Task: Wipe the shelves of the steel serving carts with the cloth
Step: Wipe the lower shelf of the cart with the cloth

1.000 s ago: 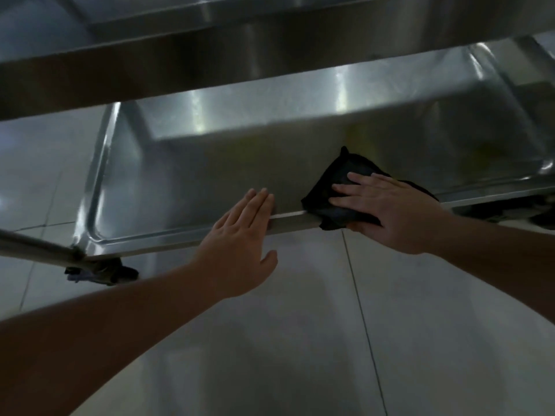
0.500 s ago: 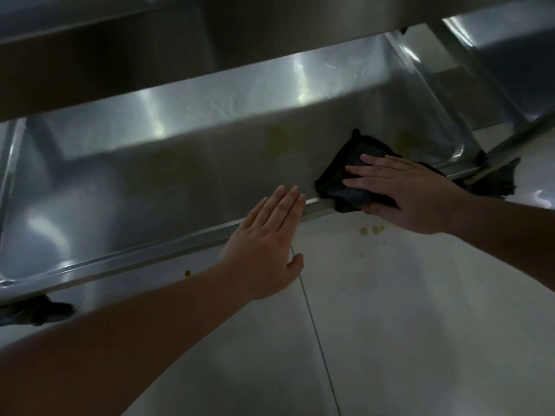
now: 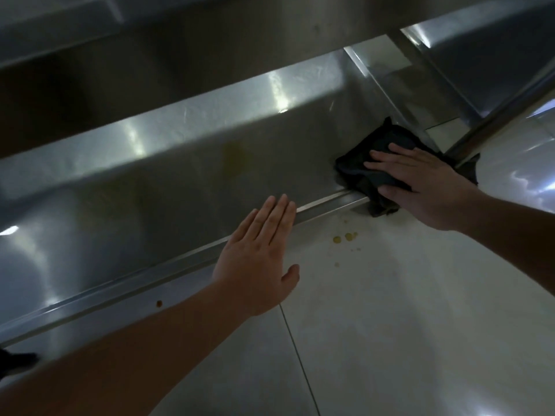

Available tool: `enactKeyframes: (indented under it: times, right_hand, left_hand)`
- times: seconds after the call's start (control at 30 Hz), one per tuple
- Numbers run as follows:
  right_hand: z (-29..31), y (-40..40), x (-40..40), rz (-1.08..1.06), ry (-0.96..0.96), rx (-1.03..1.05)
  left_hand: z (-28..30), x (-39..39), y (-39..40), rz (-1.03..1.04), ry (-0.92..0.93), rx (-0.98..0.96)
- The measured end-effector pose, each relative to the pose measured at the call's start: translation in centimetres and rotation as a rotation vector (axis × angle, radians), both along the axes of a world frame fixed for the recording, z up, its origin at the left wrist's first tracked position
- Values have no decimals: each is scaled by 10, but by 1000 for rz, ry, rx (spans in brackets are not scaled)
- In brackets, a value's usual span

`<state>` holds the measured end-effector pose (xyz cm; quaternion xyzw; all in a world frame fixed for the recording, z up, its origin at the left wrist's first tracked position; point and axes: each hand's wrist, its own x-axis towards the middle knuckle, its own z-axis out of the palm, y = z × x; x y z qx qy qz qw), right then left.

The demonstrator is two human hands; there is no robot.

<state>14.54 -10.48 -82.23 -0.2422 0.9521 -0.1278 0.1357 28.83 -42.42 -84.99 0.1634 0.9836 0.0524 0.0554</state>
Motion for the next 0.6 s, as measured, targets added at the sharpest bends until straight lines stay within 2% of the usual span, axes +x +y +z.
enactKeyframes:
  times: [0.13,0.23,0.43,0.5,0.6]
  right_hand:
    - [-7,-22,-22,-178,-39,69]
    - [-9,-43,-52,-299,30,114]
    - [3,-84,-120,-367,88,81]
    - [7,-100,-115,-301,86,63]
    - [5,-115,-59,12,91,-12]
  left_hand:
    - [3,0,-2,-3,-7,-10]
    - [5,-1,-4,-19,-21,-19]
    - [4,0,-6,-29,-23,-41]
    - [3,0,-5,-27,-22,-52]
    - [3,0,-3,-23,-35,-68]
